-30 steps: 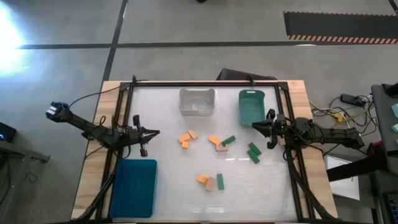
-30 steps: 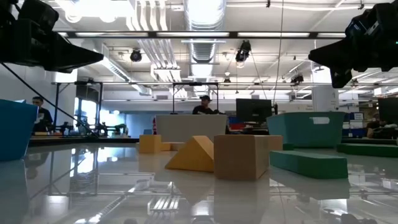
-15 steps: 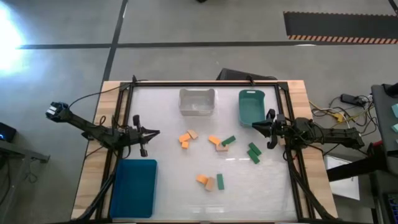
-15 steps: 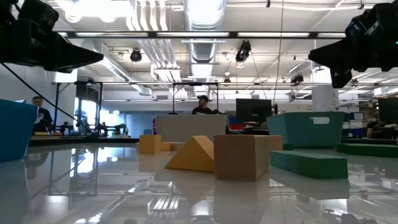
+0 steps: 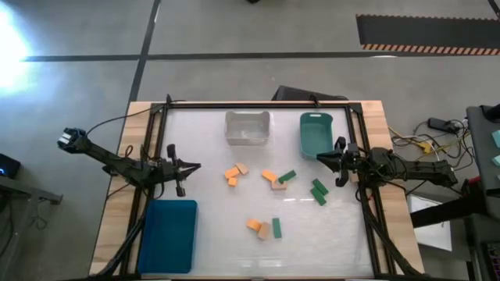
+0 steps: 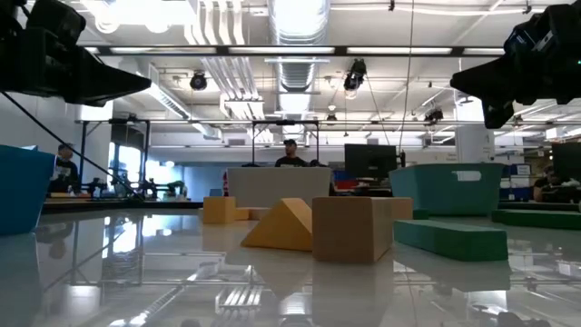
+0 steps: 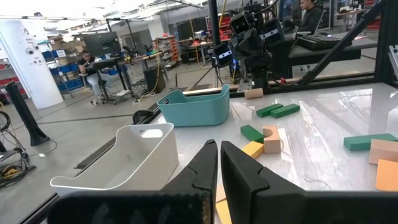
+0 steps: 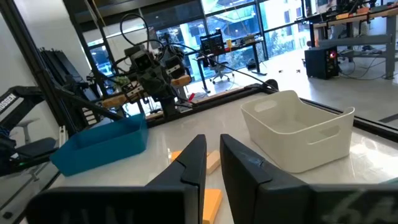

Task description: Sort & place blocks by color

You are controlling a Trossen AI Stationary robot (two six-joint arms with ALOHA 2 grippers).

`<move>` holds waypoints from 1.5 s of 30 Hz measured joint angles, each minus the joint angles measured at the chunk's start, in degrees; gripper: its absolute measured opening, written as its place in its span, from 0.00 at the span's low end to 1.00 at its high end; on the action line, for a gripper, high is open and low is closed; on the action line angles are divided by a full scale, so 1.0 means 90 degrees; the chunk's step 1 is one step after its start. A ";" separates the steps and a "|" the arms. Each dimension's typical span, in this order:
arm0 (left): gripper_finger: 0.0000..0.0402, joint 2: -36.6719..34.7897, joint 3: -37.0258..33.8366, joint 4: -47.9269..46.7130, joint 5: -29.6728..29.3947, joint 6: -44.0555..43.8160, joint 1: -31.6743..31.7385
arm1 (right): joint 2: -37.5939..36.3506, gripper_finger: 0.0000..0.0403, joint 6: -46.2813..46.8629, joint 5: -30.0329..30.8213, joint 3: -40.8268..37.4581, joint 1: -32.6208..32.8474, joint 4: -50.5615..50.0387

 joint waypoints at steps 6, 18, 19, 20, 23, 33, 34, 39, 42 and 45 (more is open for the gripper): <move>0.01 0.0001 0.0000 0.0000 0.0000 0.0000 -0.0002 | 0.0000 0.09 0.1132 -0.0041 0.0000 0.0000 0.0000; 0.01 0.0042 0.0000 0.0493 0.0117 -0.1710 -0.0002 | 0.0000 0.09 0.1338 -0.0005 0.0000 0.0000 0.0032; 0.01 0.0042 0.0000 0.0599 0.0115 -0.2098 -0.0002 | 0.0000 0.09 0.1338 -0.0005 0.0000 0.0000 0.0032; 0.01 0.0041 0.0000 0.0698 0.0114 -0.2357 -0.0002 | 0.0000 0.09 0.1338 -0.0005 0.0000 0.0000 0.0032; 0.01 0.0040 0.0000 0.0963 0.0112 -0.2301 -0.0002 | 0.0000 0.09 0.1336 0.0040 0.0000 0.0000 0.0032; 0.01 0.0040 0.0000 0.2169 0.0103 -0.1605 0.0000 | 0.0002 0.09 0.1491 0.1001 0.0000 -0.0002 0.0148; 0.01 0.0040 0.0000 0.2346 0.0098 -0.1494 0.0001 | 0.0002 0.09 0.1540 0.1001 0.0000 -0.0002 0.0265; 0.01 0.0042 0.0000 0.3407 0.0083 -0.0047 0.0002 | 0.0019 0.09 0.1277 0.0678 0.0000 0.0003 0.1023; 0.01 0.0040 0.0000 0.3884 0.0080 0.0713 0.0002 | 0.0106 0.09 0.1038 0.0553 0.0000 0.0005 0.1549; 0.01 0.0040 -0.0002 0.4158 0.0059 0.1288 0.0002 | 0.0290 0.09 0.0855 0.0462 0.0005 0.0005 0.1960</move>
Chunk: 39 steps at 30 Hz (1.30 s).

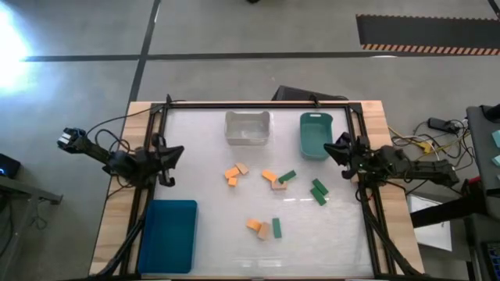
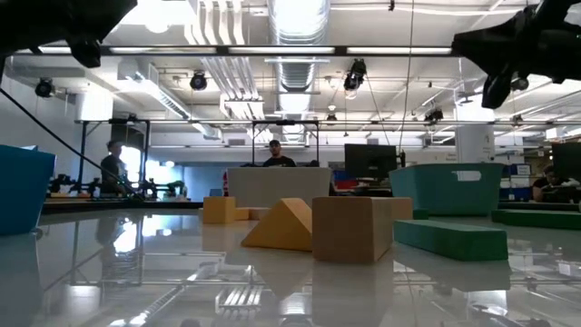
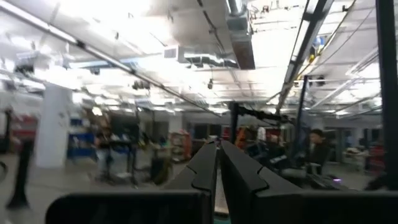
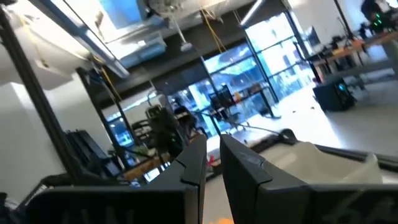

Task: Sort & place blocks by color
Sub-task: Put the green block into the green bin

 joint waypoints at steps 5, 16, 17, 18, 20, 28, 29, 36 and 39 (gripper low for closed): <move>0.01 0.0007 0.0002 0.0041 -0.0020 0.0259 0.0002 | 0.0473 0.09 -0.0151 0.0003 0.0154 -0.0001 0.0103; 0.01 -0.0017 0.0002 0.1574 -0.0020 0.1310 0.0002 | 0.2010 0.09 -0.0311 0.0048 0.1188 -0.0002 -0.0054; 0.01 -0.0019 0.0000 0.1583 -0.0023 0.1325 0.0002 | 0.2147 0.09 -0.0311 0.0047 0.1300 -0.0002 -0.0174; 0.01 -0.0019 0.0002 0.1571 -0.0020 0.1325 0.0002 | 0.2273 0.09 -0.0310 0.0048 0.1423 -0.0002 -0.0319; 0.01 0.0001 0.0002 0.1563 -0.0020 0.1304 0.0002 | 0.2532 0.09 -0.0291 0.0048 0.1700 -0.0002 -0.0696; 0.01 0.0114 0.0002 0.1559 -0.0020 0.1209 0.0002 | 0.3546 0.09 0.0313 0.0038 0.2956 -0.0002 -0.2875; 0.01 0.0114 0.0002 0.1560 -0.0020 0.1208 0.0002 | 0.3672 0.09 0.0458 0.0036 0.3109 -0.0002 -0.3179; 0.01 0.0107 0.0002 0.1554 -0.0020 0.1208 0.0002 | 0.4509 0.09 0.1506 0.0018 0.3997 0.0049 -0.5284; 0.01 0.0107 0.0002 0.1499 -0.0023 0.1208 0.0002 | 0.4853 0.09 0.2034 -0.0107 0.4222 0.0165 -0.6223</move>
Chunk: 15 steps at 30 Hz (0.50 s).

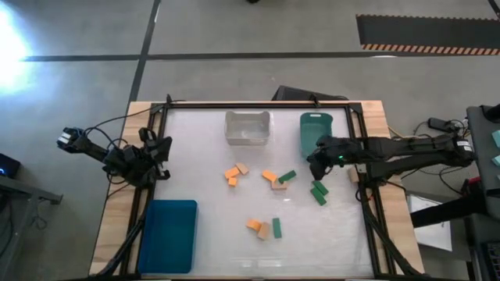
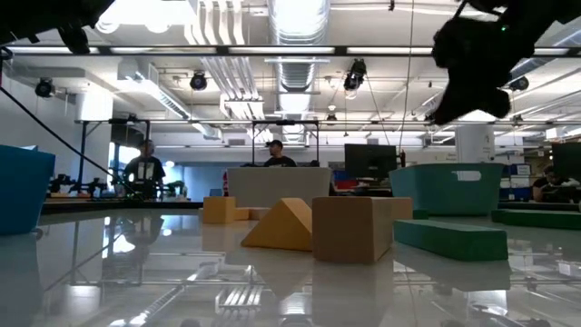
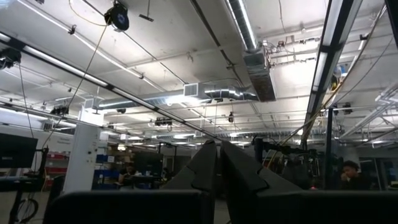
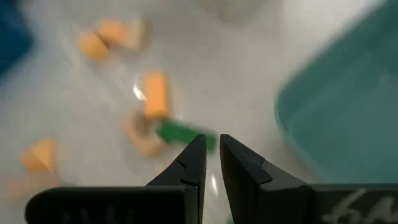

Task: Sort & place blocks by color
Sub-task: Put the green block into the green bin

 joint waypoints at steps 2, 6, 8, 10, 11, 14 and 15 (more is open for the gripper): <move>0.01 0.0000 0.0000 0.0007 -0.0003 0.0000 0.0000 | 0.0192 0.09 0.0350 -0.0138 0.0144 0.0120 -0.0453; 0.01 0.0005 0.0000 0.0009 -0.0012 0.0000 -0.0001 | 0.0523 0.09 0.1006 -0.0464 0.0308 0.0414 -0.1074; 0.01 0.0002 -0.0001 0.0009 -0.0022 -0.0001 0.0000 | 0.0695 0.09 0.1317 -0.0692 0.0344 0.0573 -0.1325; 0.01 0.0002 0.0000 0.0009 -0.0025 -0.0002 0.0000 | 0.0826 0.09 0.1635 -0.0911 0.0382 0.0730 -0.1428; 0.01 0.0004 0.0000 0.0009 -0.0023 -0.0002 0.0000 | 0.0895 0.09 0.1788 -0.1035 0.0382 0.0808 -0.1488; 0.01 0.0019 0.0000 0.0008 -0.0025 -0.0002 -0.0001 | 0.1141 0.09 0.2225 -0.1361 0.0379 0.1035 -0.1720; 0.01 0.0019 0.0000 0.0009 -0.0025 -0.0002 -0.0001 | 0.1218 0.09 0.2332 -0.1418 0.0379 0.1101 -0.1807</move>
